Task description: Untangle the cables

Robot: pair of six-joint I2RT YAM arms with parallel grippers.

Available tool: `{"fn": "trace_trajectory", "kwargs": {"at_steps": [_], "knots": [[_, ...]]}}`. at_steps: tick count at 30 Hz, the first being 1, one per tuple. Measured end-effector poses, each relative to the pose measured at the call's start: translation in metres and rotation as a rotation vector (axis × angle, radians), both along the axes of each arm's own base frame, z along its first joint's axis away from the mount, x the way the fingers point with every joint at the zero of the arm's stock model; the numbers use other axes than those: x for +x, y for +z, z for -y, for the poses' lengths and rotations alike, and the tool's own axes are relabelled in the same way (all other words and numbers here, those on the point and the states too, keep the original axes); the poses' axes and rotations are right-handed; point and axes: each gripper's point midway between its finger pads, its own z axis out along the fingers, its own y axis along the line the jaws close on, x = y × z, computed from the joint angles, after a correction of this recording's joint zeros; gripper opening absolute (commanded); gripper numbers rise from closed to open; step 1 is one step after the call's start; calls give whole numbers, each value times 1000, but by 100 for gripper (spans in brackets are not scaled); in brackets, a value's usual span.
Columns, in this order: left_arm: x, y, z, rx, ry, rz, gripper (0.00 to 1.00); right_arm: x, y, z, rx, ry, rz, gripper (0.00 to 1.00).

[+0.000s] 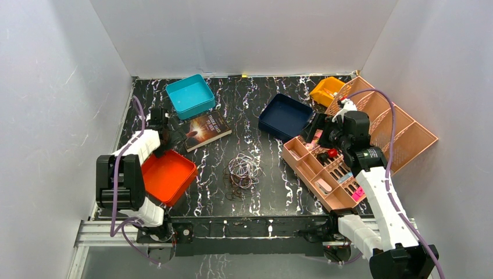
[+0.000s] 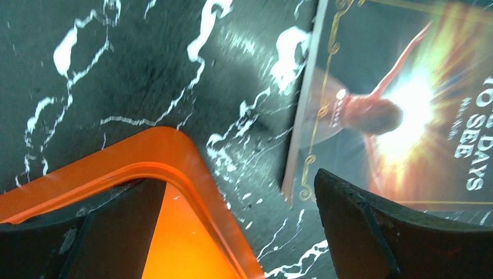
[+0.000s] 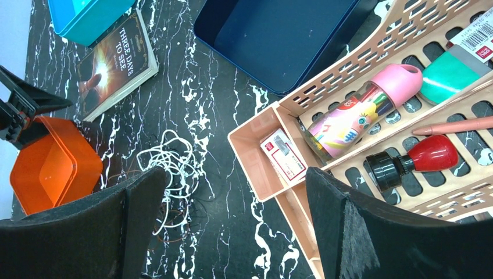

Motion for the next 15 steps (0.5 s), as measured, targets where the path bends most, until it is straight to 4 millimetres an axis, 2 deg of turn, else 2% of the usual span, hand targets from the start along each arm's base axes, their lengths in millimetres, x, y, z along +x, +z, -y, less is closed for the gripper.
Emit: {"fn": "trace_trajectory", "kwargs": {"at_steps": [7, 15], "knots": [[39, 17, -5, -3, -12, 86, 98, -1, 2, -1, 6, 8, 6, 98], [59, 22, 3, -36, -71, 126, 97, -4, -4, -3, 12, 19, -10, 98]]}}
